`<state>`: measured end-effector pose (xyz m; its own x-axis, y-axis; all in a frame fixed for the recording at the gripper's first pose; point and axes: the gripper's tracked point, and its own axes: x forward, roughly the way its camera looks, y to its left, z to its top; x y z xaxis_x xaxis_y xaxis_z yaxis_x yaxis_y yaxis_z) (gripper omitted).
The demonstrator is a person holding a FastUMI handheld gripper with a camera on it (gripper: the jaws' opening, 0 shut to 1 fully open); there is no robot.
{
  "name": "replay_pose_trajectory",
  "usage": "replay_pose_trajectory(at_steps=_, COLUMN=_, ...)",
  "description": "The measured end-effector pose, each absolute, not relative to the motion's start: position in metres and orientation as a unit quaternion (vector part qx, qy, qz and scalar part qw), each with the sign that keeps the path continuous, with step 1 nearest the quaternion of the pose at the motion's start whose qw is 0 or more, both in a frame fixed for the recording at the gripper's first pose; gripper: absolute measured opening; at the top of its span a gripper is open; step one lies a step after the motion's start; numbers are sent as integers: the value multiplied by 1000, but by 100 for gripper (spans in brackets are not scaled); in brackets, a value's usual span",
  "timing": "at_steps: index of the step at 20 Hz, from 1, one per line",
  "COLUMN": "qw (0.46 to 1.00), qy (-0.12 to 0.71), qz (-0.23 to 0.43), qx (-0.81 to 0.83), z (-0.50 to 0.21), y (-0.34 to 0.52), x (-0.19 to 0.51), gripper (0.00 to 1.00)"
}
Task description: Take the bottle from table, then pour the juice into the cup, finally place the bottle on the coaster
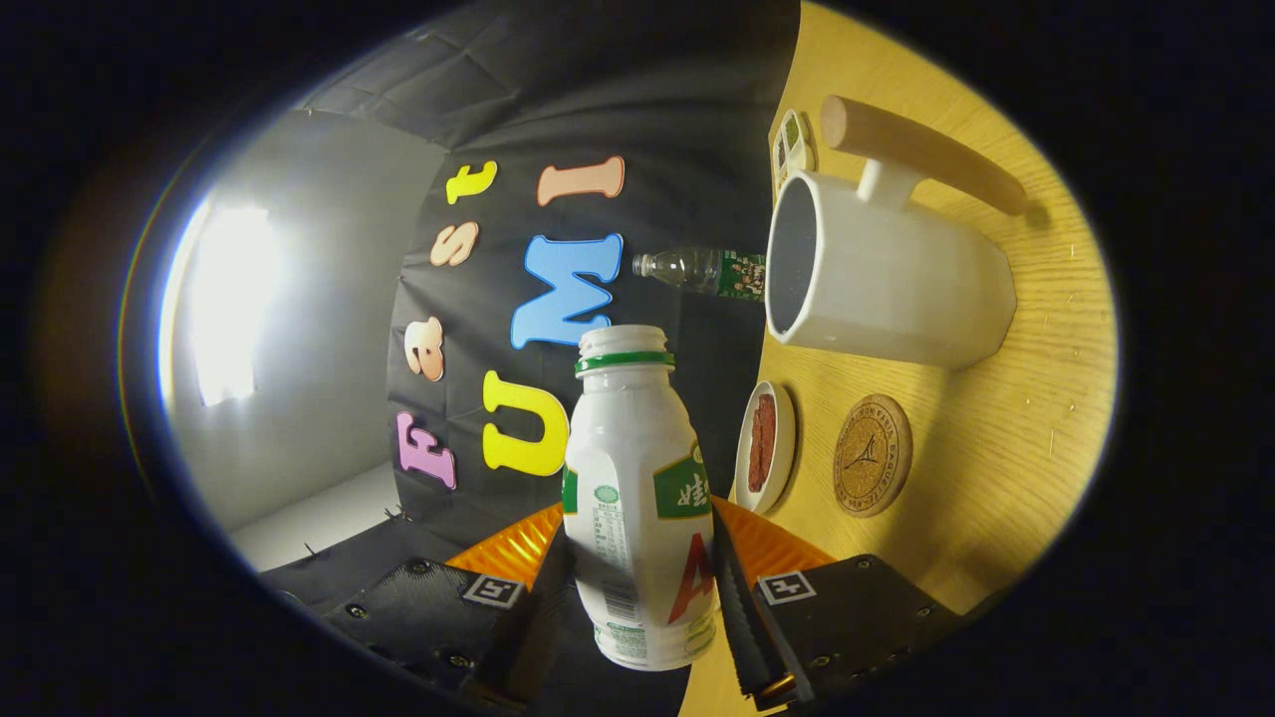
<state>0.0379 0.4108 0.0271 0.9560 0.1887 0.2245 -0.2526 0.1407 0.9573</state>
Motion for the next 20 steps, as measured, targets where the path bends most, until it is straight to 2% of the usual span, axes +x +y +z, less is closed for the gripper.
replay_pose_trajectory(at_steps=20, qw=689, qy=-36, qz=138, qx=710, z=29, y=401, x=36, gripper=70)
